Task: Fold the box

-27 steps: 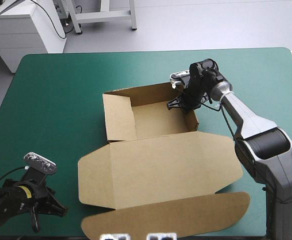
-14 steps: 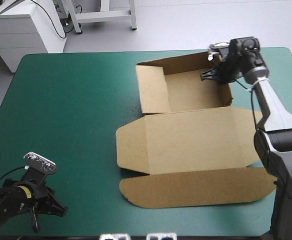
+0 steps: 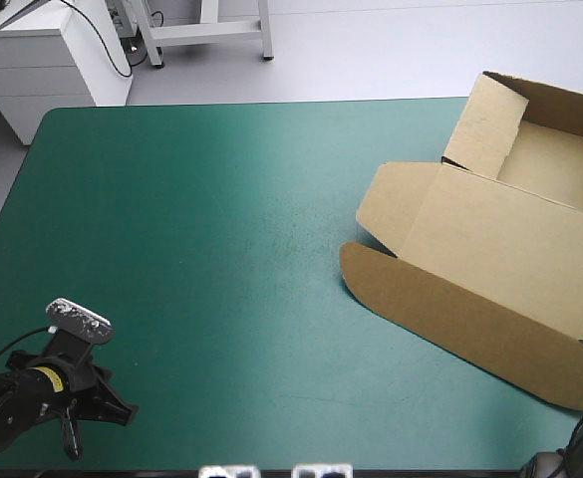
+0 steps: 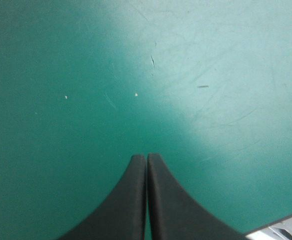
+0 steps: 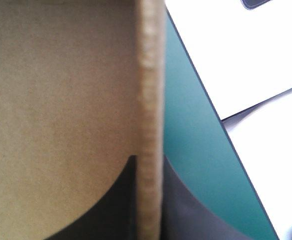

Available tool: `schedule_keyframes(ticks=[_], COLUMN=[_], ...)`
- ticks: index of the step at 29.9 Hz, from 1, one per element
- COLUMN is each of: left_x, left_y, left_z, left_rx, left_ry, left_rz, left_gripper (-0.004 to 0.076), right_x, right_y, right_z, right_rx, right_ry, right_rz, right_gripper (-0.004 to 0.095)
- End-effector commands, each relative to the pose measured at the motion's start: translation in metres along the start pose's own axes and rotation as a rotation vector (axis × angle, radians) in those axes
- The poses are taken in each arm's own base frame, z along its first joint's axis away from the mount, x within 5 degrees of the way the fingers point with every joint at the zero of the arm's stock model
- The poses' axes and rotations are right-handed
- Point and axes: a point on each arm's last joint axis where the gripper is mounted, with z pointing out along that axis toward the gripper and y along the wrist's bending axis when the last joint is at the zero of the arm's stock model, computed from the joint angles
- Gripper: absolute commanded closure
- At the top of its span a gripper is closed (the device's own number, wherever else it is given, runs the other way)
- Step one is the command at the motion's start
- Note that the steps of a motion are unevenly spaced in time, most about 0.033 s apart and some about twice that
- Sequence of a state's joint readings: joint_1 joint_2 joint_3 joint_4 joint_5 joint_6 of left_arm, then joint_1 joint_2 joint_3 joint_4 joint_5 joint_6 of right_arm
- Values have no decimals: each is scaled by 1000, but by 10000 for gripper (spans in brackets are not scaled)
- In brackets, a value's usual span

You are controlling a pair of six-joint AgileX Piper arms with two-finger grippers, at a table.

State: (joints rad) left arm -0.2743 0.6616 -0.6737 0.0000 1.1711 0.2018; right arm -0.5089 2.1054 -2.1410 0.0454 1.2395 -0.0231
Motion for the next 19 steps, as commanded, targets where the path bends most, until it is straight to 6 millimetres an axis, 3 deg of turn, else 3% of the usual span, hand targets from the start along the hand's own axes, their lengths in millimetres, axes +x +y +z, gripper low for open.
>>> schedule_keyframes(ticks=[1, 5, 8, 10, 19], left_x=[-10, -10, -10, -10, -10], left_y=[1, 1, 1, 1, 2], left_z=[-6, -6, -6, -6, -6], left_rx=[-14, -14, -14, -14, -15], left_ry=[-85, -85, -85, -85, -90], left_rz=[5, 5, 5, 5, 5], left_gripper=[732, 732, 732, 732, 732], right_x=[-5, -6, -7, -7, -6], right_y=[0, 6, 9, 10, 16], right_z=[-40, -40, -40, -40, -50], right_rx=[-52, -114, -154, -158, -219], right_ry=[-90, -106, -118, -119, -119], right_rz=[-25, -58, -61, -48, -21], right_gripper=[850, 501, 106, -37, -19])
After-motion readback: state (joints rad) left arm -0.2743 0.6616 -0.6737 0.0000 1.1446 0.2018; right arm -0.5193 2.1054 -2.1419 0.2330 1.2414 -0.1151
